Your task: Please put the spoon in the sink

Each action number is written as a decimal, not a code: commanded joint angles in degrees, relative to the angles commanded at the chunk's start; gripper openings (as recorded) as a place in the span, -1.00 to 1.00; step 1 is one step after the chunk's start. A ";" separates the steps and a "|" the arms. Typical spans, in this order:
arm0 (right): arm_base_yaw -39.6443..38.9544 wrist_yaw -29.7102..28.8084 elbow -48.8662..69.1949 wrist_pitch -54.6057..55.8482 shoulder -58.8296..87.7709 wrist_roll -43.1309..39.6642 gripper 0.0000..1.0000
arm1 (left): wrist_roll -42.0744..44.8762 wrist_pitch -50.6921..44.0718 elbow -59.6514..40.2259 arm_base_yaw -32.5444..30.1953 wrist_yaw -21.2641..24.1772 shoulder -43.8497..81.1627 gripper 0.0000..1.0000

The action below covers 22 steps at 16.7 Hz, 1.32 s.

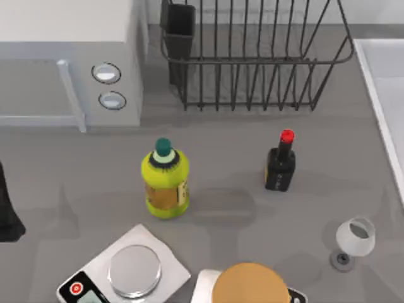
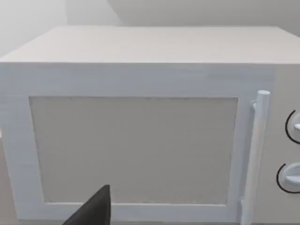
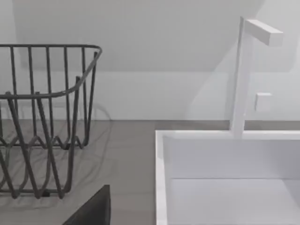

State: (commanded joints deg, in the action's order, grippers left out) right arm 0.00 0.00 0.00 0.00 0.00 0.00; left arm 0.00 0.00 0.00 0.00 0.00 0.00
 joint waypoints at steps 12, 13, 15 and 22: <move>13.86 2.78 21.27 -27.94 33.07 4.61 1.00 | 0.00 0.00 0.00 0.00 0.00 0.00 1.00; 15.79 3.20 24.16 -32.08 38.64 5.27 1.00 | 0.00 0.00 0.00 0.00 0.00 0.00 1.00; 19.53 3.98 29.76 -39.94 49.11 6.54 1.00 | 0.00 0.00 0.00 0.00 0.00 0.00 1.00; 28.97 5.91 44.58 -58.87 72.02 9.62 1.00 | 0.00 0.00 0.00 0.00 0.00 0.00 1.00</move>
State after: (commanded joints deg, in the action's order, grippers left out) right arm 28.97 5.91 44.58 -58.87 72.02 9.62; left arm 0.00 0.00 0.00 0.00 0.00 0.00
